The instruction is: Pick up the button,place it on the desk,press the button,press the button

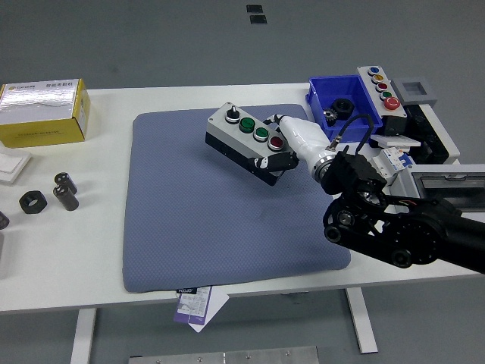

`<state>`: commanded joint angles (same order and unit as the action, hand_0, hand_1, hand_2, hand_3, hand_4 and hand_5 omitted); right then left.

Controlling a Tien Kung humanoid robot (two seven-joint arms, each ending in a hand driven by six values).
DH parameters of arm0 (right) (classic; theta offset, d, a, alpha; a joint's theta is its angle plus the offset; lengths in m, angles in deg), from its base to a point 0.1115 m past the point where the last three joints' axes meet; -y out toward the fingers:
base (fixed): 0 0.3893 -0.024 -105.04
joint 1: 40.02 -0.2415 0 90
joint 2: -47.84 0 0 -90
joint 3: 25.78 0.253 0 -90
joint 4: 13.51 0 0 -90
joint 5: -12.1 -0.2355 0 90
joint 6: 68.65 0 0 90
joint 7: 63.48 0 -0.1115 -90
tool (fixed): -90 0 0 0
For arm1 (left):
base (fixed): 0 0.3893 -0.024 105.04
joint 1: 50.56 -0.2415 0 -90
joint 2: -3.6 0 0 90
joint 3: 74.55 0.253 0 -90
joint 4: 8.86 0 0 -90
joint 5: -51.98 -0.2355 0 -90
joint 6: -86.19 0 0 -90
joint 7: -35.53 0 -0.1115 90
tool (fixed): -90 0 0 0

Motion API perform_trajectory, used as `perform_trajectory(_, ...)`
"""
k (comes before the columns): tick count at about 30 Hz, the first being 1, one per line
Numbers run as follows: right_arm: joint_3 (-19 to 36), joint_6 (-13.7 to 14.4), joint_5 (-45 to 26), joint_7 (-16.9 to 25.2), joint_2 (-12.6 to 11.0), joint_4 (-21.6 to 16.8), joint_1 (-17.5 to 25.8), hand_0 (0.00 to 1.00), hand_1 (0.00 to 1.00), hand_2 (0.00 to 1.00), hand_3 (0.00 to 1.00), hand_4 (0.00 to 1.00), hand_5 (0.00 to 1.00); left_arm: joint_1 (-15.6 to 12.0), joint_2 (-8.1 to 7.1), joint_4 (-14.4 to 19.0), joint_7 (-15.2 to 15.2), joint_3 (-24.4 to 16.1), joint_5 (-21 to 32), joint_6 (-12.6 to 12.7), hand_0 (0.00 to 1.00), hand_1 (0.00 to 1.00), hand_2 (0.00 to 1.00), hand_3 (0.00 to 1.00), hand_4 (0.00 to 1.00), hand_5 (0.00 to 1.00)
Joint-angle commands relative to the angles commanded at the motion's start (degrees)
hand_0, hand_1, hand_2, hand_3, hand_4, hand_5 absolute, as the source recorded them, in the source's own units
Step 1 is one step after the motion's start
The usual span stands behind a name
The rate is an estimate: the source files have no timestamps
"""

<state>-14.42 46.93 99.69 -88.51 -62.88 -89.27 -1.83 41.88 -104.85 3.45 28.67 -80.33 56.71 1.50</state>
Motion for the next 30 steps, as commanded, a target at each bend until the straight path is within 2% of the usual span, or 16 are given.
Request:
perform_trajectory(5, -5.44, -1.72, 3.92, 7.5, -2.58, -3.62, -1.43, 0.351, 0.451, 0.437, 0.461, 0.399, 0.002, -0.05, 0.03, -0.03, -0.08, -0.21, -0.28, 0.0, 0.625, 0.51, 0.499, 0.6, 0.674, 0.16)
perform_trajectory(10, -9.49, -1.83, 7.91, 13.27, -2.57, -1.84, -0.72, 0.351, 0.451, 0.437, 0.461, 0.399, 0.002, -0.04, 0.13, -0.03, -0.13, -0.33, -0.5, -0.01, 0.625, 0.51, 0.499, 0.6, 0.674, 0.16)
perform_trajectory(16, -9.54, -0.95, 7.9, 14.91, -1.76, 0.81, 1.12, 0.362, 0.463, 0.452, 0.479, 0.385, 0.002, -0.08, 0.25, -0.06, -0.32, -0.73, -1.06, -0.02, 0.625, 0.51, 0.499, 0.6, 0.675, 0.163)
perform_trajectory(17, -9.31, -1.04, 7.82, 14.99, -1.58, 1.17, 1.37, 0.429, 0.487, 0.479, 0.514, 0.365, 0.002, -0.08, 0.26, -0.07, -0.38, -0.84, -1.23, -0.02, 0.625, 0.51, 0.5, 0.6, 0.675, 0.162)
perform_trajectory(22, -8.96, -2.11, 6.49, 16.03, -1.09, 2.34, 2.08, 0.429, 0.487, 0.479, 0.514, 0.365, 0.002, -0.06, 0.24, -0.08, -0.47, -1.04, -1.6, -0.04, 0.625, 0.51, 0.5, 0.6, 0.675, 0.162)
perform_trajectory(23, -9.01, -2.31, 6.12, 16.3, -1.09, 2.47, 2.16, 0.558, 0.579, 0.526, 0.567, 0.382, 0.002, -0.05, 0.23, -0.08, -0.5, -1.09, -1.7, -0.05, 0.625, 0.51, 0.499, 0.601, 0.676, 0.165)
perform_trajectory(28, -9.72, -3.14, 4.53, 18.0, -1.36, 2.84, 2.12, 0.558, 0.579, 0.526, 0.567, 0.382, 0.002, 0.07, 0.08, -0.1, -0.66, -1.37, -2.21, -0.07, 0.625, 0.51, 0.499, 0.601, 0.676, 0.165)
perform_trajectory(29, -9.93, -3.2, 4.27, 18.34, -1.49, 2.81, 1.99, 0.732, 0.725, 0.723, 0.689, 0.476, 0.002, 0.1, 0.03, -0.1, -0.66, -1.39, -2.27, -0.06, 0.625, 0.51, 0.499, 0.6, 0.678, 0.17)
perform_trajectory(30, -10.21, -3.18, 4.03, 18.71, -1.65, 2.79, 1.82, 0.732, 0.725, 0.723, 0.689, 0.476, 0.002, 0.13, -0.04, -0.1, -0.7, -1.47, -2.4, -0.06, 0.625, 0.51, 0.499, 0.6, 0.678, 0.17)
